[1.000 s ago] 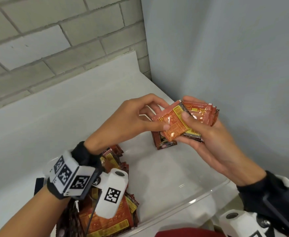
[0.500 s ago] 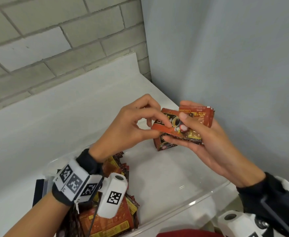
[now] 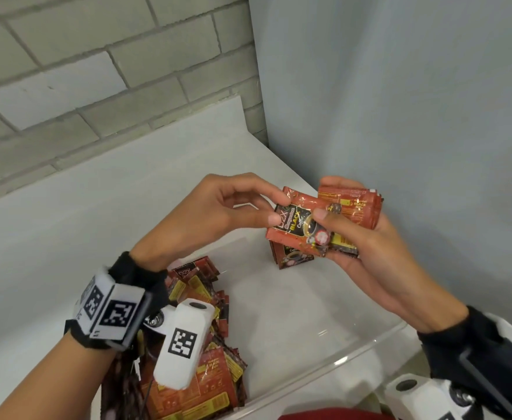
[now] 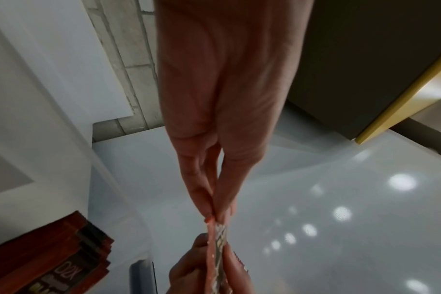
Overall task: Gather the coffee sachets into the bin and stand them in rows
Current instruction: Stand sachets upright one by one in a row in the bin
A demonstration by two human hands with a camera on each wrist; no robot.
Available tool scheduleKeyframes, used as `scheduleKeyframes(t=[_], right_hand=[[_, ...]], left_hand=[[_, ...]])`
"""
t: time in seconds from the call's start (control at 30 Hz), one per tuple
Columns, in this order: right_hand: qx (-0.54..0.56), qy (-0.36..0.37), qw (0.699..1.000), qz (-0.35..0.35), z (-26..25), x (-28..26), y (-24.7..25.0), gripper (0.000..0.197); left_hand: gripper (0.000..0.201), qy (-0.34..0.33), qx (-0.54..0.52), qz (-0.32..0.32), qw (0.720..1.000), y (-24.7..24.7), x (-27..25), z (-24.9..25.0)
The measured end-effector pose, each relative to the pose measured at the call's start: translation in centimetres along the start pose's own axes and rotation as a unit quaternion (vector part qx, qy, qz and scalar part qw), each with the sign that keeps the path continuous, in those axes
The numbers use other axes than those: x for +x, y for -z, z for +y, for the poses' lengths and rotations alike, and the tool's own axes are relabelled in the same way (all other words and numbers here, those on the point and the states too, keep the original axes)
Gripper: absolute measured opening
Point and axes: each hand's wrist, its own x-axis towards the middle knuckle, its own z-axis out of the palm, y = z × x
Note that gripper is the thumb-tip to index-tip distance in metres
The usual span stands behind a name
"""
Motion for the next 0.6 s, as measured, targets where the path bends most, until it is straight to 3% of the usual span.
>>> scheduleKeyframes(t=[0.37,0.5,0.6], right_hand=[[-0.004,0.034,0.999,0.010,0.0,0.1,0.1,0.038],[-0.010,0.096,0.992,0.082,0.0,0.0,0.0,0.038],[-0.016,0.118,0.987,0.110,-0.1,0.0,0.2,0.038]], left_hand=[[0.028,-0.005,0.055,-0.020,0.998,1.2,0.8,0.8],[0.027,-0.015,0.126,-0.089,0.988,1.7,1.6,1.5],[0.026,-0.048,0.215,-0.160,0.962,0.8,2.5,1.0]])
